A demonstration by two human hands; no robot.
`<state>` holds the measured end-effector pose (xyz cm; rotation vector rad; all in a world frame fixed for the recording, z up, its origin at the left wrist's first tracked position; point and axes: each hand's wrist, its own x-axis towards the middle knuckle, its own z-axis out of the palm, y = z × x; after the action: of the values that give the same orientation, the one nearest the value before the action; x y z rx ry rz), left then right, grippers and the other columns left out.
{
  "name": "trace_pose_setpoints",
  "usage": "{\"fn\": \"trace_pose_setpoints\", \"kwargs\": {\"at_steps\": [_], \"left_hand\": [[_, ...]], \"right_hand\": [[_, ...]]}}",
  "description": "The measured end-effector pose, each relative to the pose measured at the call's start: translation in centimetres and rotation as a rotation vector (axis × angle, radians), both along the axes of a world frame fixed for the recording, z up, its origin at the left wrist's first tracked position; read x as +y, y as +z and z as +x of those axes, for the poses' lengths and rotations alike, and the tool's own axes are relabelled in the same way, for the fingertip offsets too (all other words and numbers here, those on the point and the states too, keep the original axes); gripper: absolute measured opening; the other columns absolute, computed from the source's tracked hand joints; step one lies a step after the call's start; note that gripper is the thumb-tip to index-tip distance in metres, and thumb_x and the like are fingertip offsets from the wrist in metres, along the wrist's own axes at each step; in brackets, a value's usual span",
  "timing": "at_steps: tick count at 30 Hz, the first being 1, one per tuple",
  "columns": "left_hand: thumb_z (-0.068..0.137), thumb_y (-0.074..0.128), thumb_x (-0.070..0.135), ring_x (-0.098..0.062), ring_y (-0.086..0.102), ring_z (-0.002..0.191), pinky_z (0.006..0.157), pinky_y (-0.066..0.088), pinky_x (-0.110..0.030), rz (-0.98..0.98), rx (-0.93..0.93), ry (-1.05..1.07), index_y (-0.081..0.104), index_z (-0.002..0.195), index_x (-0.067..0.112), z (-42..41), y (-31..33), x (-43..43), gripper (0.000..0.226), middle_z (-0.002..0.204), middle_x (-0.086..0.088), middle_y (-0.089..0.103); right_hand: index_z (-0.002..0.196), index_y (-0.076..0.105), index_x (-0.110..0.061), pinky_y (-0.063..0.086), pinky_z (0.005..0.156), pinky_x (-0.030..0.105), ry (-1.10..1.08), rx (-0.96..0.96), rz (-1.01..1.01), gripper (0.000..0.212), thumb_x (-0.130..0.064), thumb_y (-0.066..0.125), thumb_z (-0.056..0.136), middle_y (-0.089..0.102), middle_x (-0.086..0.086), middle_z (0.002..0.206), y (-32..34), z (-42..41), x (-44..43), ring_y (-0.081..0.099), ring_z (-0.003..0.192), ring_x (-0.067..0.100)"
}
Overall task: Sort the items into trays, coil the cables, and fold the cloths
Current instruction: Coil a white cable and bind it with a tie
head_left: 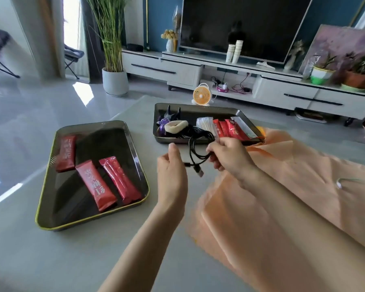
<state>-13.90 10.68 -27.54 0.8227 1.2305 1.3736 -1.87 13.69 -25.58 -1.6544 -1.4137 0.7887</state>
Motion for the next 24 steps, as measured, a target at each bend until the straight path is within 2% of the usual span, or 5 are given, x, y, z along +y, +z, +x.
{"fn": "trace_pose_setpoints", "kwargs": {"at_steps": [6,8,15,20,24], "left_hand": [[0.095,0.045,0.017,-0.020,0.056,0.082,0.078,0.048,-0.031,0.153,0.330,-0.046,0.050,0.095,0.021,-4.6,-1.9,0.9,0.006,0.095,0.001,0.055],[0.092,0.047,0.003,-0.013,0.061,0.089,0.072,0.051,-0.021,0.316,0.498,-0.074,0.052,0.099,0.024,-6.2,-3.4,0.7,0.023,0.107,-0.002,0.055],[0.093,0.044,0.022,0.005,0.056,0.091,0.070,0.042,-0.004,0.576,0.590,-0.174,0.053,0.093,0.039,-5.0,-2.7,0.5,0.020,0.099,0.019,0.057],[0.093,0.046,0.007,-0.010,0.062,0.086,0.066,0.044,-0.011,0.428,0.671,-0.166,0.058,0.093,0.021,-5.4,-3.8,0.9,0.018,0.098,0.005,0.062],[0.091,0.046,0.001,-0.010,0.063,0.078,0.064,0.044,-0.017,0.371,0.626,-0.052,0.061,0.092,0.018,-5.2,-3.6,-0.4,0.022,0.090,0.004,0.064]], "right_hand": [[0.066,0.051,-0.010,0.024,0.031,0.010,-0.243,0.136,-0.080,0.020,-0.014,0.050,0.085,0.054,0.006,0.058,-0.7,0.1,11.3,0.039,0.030,0.007],[0.074,0.054,-0.008,0.026,0.032,0.011,-0.271,0.069,-0.106,0.011,-0.014,0.053,0.083,0.055,0.008,0.064,-1.8,0.2,14.1,0.041,0.039,0.011],[0.113,0.059,-0.008,0.033,0.065,0.031,-0.333,-0.650,-0.061,0.032,-0.028,0.043,0.095,0.062,0.015,0.115,-2.7,0.3,16.8,0.059,0.102,0.033],[0.102,0.057,-0.011,0.044,0.070,0.032,-0.103,-0.518,0.021,0.026,-0.033,0.048,0.094,0.061,0.005,0.088,-1.3,1.1,10.6,0.060,0.089,0.028],[0.105,0.060,-0.014,0.040,0.052,0.014,0.075,-0.372,-0.026,0.016,-0.020,0.055,0.091,0.055,-0.009,0.072,-1.5,4.6,-0.2,0.058,0.072,0.010]]}}
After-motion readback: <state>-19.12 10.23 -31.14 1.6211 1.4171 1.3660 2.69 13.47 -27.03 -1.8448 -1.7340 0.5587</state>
